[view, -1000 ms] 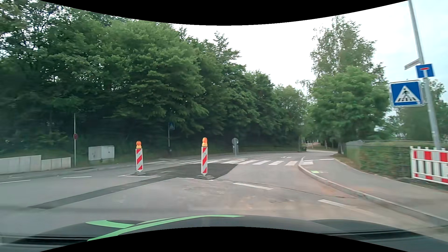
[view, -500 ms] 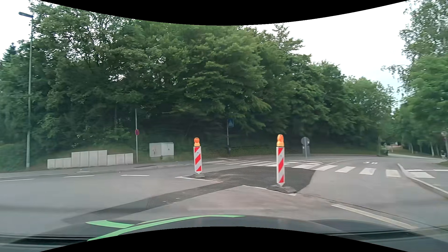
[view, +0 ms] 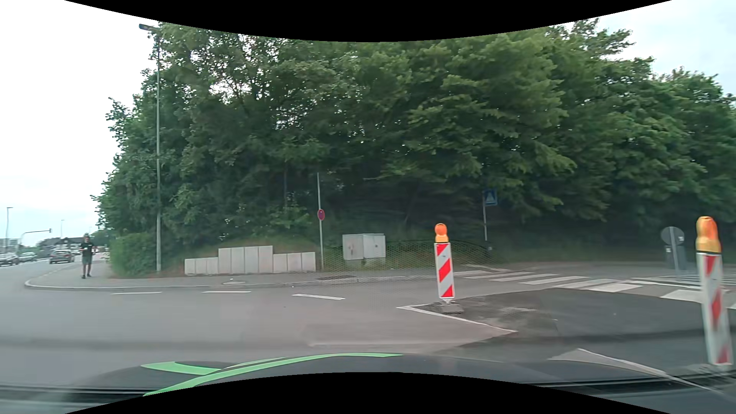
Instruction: Follow the waypoints while adhering to traffic rules and regulations
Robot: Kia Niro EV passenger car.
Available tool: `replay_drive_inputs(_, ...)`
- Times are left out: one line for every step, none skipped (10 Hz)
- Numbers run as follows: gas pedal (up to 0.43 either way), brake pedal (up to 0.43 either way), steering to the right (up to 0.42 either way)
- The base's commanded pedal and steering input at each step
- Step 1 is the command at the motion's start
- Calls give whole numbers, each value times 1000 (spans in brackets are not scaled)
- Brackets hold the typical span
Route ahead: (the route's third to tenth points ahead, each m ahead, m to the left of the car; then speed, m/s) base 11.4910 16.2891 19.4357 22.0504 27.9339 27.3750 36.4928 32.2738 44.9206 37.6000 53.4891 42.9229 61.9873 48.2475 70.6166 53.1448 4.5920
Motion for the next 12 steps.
replay_drive_inputs(79,0,-513)
replay_drive_inputs(79,0,-513)
replay_drive_inputs(79,0,-513)
replay_drive_inputs(79,0,-514)
replay_drive_inputs(87,0,-513)
replay_drive_inputs(87,0,-512)
replay_drive_inputs(98,0,-510)
replay_drive_inputs(98,0,-508)
replay_drive_inputs(98,0,-499)
replay_drive_inputs(98,0,-487)
replay_drive_inputs(110,0,-472)
replay_drive_inputs(118,0,-468)
